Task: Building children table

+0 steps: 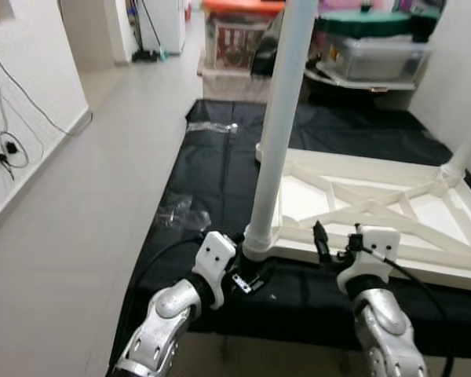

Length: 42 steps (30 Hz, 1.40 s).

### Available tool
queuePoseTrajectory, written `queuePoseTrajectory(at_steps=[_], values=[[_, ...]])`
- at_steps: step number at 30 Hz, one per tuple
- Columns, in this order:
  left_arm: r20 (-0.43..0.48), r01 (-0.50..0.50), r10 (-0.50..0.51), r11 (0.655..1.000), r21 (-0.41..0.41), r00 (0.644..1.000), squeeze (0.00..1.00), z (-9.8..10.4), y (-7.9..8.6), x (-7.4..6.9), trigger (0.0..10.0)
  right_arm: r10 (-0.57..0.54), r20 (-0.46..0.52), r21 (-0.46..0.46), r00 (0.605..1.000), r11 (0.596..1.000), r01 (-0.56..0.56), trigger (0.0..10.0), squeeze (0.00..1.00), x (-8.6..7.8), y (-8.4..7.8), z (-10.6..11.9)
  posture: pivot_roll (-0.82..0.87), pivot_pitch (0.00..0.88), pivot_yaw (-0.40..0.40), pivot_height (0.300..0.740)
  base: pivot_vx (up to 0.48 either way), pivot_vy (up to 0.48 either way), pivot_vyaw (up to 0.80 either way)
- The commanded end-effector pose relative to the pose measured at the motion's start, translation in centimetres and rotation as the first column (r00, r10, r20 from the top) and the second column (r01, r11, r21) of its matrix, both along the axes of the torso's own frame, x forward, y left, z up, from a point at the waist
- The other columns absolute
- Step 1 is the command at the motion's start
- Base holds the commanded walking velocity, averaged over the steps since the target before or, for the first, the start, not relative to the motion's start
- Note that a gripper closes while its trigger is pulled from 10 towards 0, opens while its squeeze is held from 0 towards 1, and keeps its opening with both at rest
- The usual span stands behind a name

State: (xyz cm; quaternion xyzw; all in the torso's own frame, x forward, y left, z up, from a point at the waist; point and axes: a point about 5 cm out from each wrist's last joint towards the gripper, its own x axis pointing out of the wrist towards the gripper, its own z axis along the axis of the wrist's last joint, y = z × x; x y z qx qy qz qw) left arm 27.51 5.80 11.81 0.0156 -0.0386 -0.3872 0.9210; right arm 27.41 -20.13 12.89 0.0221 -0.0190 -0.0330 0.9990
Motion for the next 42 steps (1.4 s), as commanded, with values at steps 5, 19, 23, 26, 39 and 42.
queuePoseTrajectory(at_steps=[5, 19, 23, 26, 39, 42], values=[[0.004, -0.028, 0.028, 0.999, 0.035, 1.0, 0.0, -0.2, 0.2, 0.2, 10.0, -0.018, -0.023, 0.014, 1.0, 1.0, 0.018, 10.0, 0.0, -0.2, 0.4, -0.5, 0.07, 0.0, -0.059, 0.74, 0.0, 0.0, -0.8], [0.009, -0.051, 0.051, 0.997, 0.054, 0.999, 0.0, -0.4, 0.2, 0.4, 10.0, 0.014, -0.02, 0.042, 1.0, 0.999, -0.013, 10.0, 0.0, -0.1, 1.6, -1.0, 0.07, 0.0, -0.061, 0.74, 0.041, -0.161, -0.21], [0.009, -0.049, 0.049, 0.997, 0.056, 0.999, 0.0, -0.4, 0.1, 0.3, 10.0, 0.016, -0.026, 0.042, 1.0, 0.999, -0.015, 10.0, 0.0, 0.0, 1.5, -1.1, 0.07, 0.0, -0.064, 0.74, 0.0, 0.0, 0.0], [0.013, -0.047, 0.047, 0.997, 0.058, 0.999, 0.0, -0.4, 0.0, 0.3, 10.0, 0.017, -0.044, 0.045, 0.999, 0.999, -0.015, 10.0, 0.0, 0.0, 1.2, -1.3, 0.07, 0.0, -0.064, 0.74, 0.0, 0.0, 0.0], [0.059, -0.246, 0.242, 0.966, 0.079, 0.969, 0.0, -0.3, 2.4, 0.8, 10.0, 0.326, -0.022, 0.015, 0.945, 0.945, -0.325, 10.0, 1.0, 1.6, 1.2, -0.1, 0.08, 0.0, -0.063, 0.74, 0.0, 0.0, 0.0], [0.048, -0.312, 0.308, 0.94, 0.138, 0.95, 0.0, -0.9, 3.7, 0.4, 10.0, 0.498, -0.027, -0.012, 0.867, 0.867, -0.499, 10.0, 0.0, 3.3, 1.5, 1.4, 0.09, 0.0, -0.069, 0.74, 0.0, 0.0, 0.0]])
